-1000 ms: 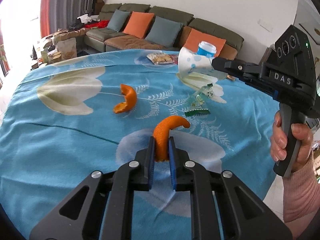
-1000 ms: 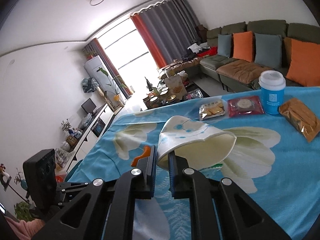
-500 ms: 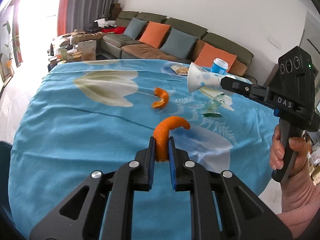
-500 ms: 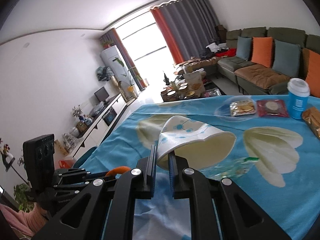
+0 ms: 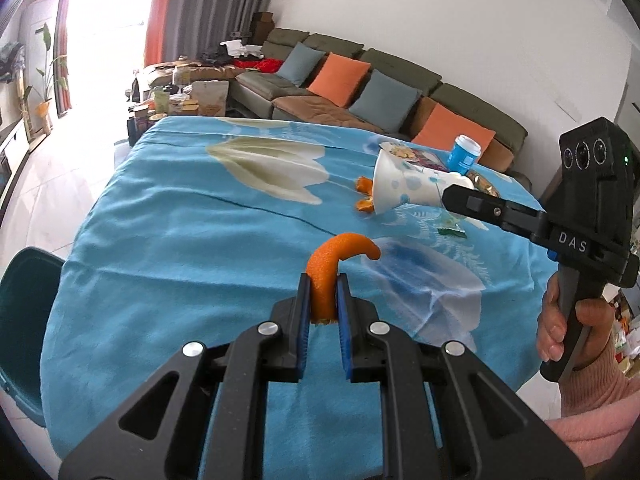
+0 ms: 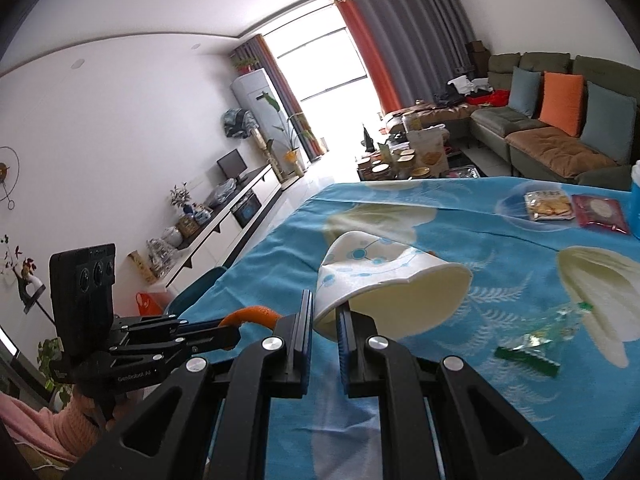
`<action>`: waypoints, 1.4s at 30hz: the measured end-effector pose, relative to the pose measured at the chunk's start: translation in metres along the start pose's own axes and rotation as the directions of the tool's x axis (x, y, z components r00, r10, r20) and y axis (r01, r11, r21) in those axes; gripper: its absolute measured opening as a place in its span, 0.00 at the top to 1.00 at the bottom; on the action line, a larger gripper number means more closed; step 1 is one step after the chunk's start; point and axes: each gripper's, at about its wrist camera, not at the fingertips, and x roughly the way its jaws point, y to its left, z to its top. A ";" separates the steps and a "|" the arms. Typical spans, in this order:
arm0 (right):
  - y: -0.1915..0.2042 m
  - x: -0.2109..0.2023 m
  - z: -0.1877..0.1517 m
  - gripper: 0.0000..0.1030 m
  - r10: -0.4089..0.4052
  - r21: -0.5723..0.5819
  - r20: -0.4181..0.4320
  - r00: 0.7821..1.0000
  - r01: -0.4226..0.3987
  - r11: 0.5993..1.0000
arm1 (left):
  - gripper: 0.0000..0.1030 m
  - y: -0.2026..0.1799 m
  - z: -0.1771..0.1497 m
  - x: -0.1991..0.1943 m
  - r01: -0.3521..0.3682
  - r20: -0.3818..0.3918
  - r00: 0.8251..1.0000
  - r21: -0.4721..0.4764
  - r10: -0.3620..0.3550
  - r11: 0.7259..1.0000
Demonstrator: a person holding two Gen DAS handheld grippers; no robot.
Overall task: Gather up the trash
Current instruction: 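Carry the orange peel and paper cup over the teal bin with both tools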
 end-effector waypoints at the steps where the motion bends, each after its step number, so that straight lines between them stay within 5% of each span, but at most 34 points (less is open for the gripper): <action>1: 0.003 0.002 -0.001 0.90 0.004 -0.003 -0.004 1.000 -0.004 1.000 | 0.88 0.003 -0.001 -0.002 -0.004 0.002 1.000 -0.004 0.004 1.000; 42: 0.081 0.062 -0.007 0.90 0.137 -0.131 -0.120 0.983 -0.152 0.980 | 0.87 0.066 -0.022 -0.061 -0.126 0.085 0.987 -0.154 0.140 0.980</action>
